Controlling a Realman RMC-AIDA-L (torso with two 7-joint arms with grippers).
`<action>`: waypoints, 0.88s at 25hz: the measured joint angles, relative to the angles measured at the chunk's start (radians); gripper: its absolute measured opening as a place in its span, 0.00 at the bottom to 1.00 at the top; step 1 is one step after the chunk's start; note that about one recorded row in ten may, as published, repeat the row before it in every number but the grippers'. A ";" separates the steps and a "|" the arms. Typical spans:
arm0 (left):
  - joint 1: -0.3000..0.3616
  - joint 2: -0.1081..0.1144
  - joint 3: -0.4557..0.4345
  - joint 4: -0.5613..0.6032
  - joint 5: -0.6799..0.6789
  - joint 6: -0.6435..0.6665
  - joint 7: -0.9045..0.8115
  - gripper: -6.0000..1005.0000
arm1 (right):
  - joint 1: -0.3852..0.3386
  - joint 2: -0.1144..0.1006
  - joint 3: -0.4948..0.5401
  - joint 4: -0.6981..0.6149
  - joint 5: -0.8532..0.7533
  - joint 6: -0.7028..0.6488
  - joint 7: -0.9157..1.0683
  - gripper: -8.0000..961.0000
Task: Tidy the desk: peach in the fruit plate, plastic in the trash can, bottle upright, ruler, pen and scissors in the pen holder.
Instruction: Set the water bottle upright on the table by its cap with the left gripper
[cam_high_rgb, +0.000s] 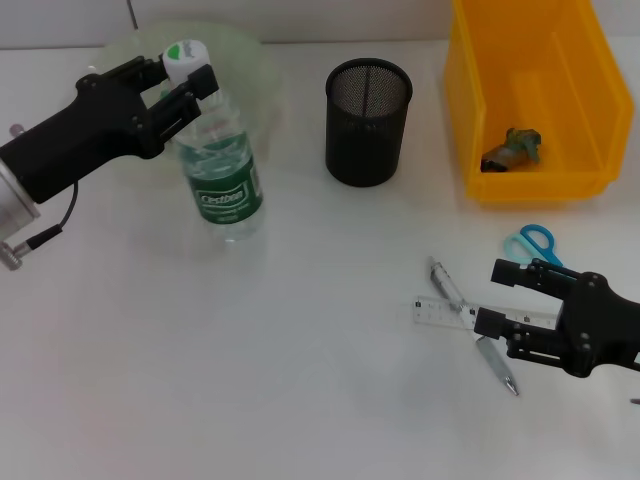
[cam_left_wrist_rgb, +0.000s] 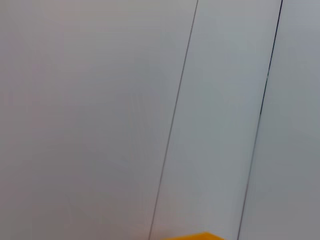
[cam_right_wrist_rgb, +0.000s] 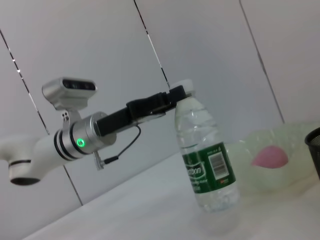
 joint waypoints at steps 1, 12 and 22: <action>-0.001 0.000 -0.008 -0.010 -0.001 0.002 0.012 0.44 | 0.004 0.000 0.000 0.003 0.000 0.000 0.000 0.82; -0.011 -0.005 -0.060 -0.108 -0.009 -0.004 0.139 0.44 | 0.018 0.001 -0.002 0.017 -0.001 0.002 0.000 0.82; -0.015 -0.009 -0.059 -0.225 -0.066 0.062 0.379 0.48 | 0.035 0.001 -0.007 0.033 0.000 0.014 -0.001 0.82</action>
